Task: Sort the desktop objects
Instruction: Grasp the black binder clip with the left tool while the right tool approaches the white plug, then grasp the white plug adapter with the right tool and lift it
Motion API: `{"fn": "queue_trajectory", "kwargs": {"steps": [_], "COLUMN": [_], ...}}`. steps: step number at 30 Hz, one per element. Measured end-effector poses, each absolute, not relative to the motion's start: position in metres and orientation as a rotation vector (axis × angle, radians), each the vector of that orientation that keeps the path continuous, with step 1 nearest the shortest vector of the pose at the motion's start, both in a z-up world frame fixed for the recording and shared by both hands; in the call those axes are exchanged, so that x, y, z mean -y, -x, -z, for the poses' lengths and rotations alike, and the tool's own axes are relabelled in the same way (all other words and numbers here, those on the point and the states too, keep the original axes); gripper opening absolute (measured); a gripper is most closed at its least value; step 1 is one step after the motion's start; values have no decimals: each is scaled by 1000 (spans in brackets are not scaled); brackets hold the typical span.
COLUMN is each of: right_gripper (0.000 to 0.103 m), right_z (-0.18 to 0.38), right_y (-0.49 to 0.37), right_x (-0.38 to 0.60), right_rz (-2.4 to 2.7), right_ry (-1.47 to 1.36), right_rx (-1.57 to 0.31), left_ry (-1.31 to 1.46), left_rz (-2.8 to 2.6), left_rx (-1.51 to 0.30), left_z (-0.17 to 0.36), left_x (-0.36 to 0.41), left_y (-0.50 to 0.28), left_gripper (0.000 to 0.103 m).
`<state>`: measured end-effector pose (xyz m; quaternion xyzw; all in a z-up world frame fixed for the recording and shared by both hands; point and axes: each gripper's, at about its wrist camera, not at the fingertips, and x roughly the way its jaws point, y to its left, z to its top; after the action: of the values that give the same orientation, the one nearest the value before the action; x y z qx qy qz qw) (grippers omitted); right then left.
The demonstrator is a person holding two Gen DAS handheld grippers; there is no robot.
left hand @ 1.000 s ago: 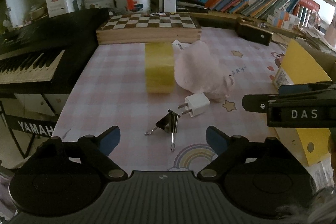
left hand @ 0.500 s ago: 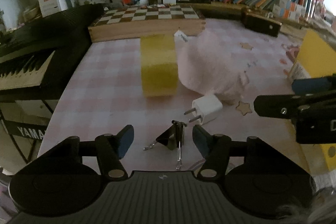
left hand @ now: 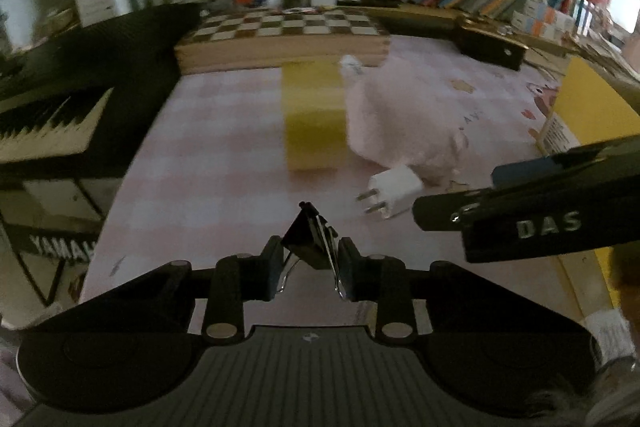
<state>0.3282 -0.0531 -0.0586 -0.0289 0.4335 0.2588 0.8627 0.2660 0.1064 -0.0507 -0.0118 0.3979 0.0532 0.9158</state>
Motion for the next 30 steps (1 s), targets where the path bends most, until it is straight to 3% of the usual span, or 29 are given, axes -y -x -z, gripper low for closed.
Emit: {"fn": "queue_trajectory", "kwargs": {"steps": [17,20,22,30], "right_gripper": [81,66,44,42], "right_z": [88,87,86,74], "right_y": [-332,-331,-331,-324], "right_x": [-1,0,2,17], "right_rz": [-607,-603,-609,-652], "right_ry": [230,244,247,207], "right_rx": [-850,-824,-807,-824], "left_ry": [259,266,269,272], "left_rz": [-251,-243,-236,-202], "left_rx": [-822,-811,-804,-755], "left_z": [35,31,28,11], "left_x": [-147,-146,-145,-141], "left_y": [-228,-227,-228,-226], "left_gripper": [27,27,27,27]}}
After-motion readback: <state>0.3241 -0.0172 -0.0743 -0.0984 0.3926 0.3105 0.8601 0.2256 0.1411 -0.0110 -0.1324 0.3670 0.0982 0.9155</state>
